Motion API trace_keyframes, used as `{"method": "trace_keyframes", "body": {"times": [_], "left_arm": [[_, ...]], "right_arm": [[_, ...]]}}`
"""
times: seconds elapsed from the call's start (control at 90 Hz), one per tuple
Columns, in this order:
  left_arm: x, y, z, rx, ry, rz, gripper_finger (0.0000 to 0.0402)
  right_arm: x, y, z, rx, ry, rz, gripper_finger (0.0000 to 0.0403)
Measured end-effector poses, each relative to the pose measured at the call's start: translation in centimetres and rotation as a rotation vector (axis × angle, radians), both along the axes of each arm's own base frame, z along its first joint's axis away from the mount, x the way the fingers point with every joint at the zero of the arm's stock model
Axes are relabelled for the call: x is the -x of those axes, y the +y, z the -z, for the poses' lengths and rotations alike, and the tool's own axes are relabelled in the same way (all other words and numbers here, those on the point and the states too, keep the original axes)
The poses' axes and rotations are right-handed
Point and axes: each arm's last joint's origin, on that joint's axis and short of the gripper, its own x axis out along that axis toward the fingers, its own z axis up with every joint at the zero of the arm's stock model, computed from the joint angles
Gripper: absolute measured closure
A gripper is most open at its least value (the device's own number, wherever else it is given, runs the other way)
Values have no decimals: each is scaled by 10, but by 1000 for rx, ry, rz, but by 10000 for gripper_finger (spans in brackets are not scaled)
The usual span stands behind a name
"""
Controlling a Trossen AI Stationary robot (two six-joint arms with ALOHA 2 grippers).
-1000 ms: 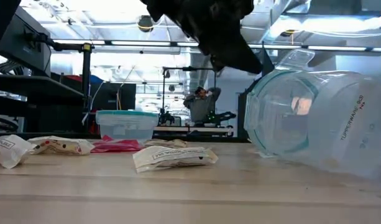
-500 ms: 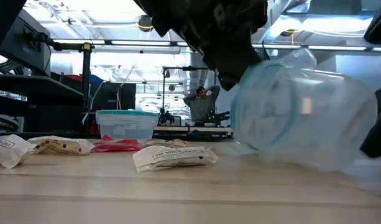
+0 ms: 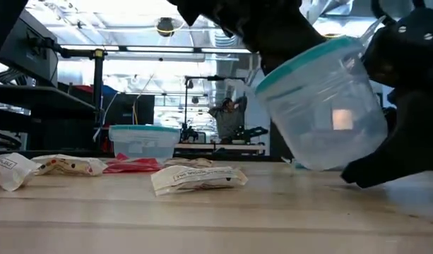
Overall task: Sort candy
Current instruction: Open the center transparent bin
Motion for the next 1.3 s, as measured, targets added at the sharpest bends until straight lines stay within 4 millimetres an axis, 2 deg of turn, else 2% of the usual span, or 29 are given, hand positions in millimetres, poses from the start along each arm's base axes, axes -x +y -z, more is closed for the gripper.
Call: {"method": "trace_keyframes", "body": {"times": [0.278,0.467,0.978,1.178,1.3], "left_arm": [[0,4,6,-28,36,-30,389],[2,8,10,-40,83,-42,389],[4,20,18,-69,160,-87,389],[5,21,20,-97,170,-102,389],[9,25,25,-177,233,-166,389]], "right_arm": [[-8,-4,18,-16,-13,82,207],[-9,-5,21,-35,1,86,207],[8,7,12,-209,89,94,207],[-1,-3,13,-208,76,105,207],[-5,-4,12,-275,105,68,207]]}}
